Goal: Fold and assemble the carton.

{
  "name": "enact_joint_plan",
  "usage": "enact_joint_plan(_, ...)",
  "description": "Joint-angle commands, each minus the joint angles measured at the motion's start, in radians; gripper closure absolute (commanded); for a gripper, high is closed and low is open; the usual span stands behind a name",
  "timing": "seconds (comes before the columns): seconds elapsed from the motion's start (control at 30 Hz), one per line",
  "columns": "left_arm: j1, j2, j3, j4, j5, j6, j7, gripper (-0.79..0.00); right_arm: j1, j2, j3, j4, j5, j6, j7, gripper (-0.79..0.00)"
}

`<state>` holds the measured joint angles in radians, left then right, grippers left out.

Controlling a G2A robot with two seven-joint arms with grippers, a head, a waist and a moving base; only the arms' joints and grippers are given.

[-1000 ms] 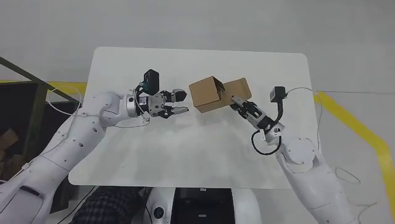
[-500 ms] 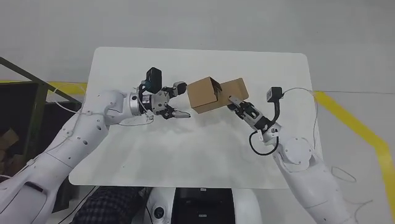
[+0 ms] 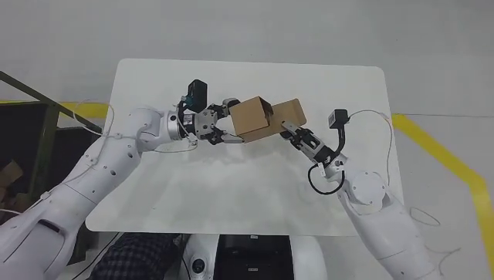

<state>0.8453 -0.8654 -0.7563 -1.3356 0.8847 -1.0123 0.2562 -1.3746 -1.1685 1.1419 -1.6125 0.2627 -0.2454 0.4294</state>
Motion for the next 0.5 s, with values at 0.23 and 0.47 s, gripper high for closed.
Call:
enact_joint_plan(0.23,-0.011,-0.016,0.003,0.024,0.003,0.0,0.0,-0.554,-0.005,-0.005,-0.005,-0.004,-0.019,-0.004,-0.008,0.0)
enact_joint_plan(0.47,-0.012,-0.02,0.001,0.033,-0.015,0.0,-0.015,-0.385,-0.011,-0.007,-0.006,-0.019,-0.053,-0.011,-0.017,0.0)
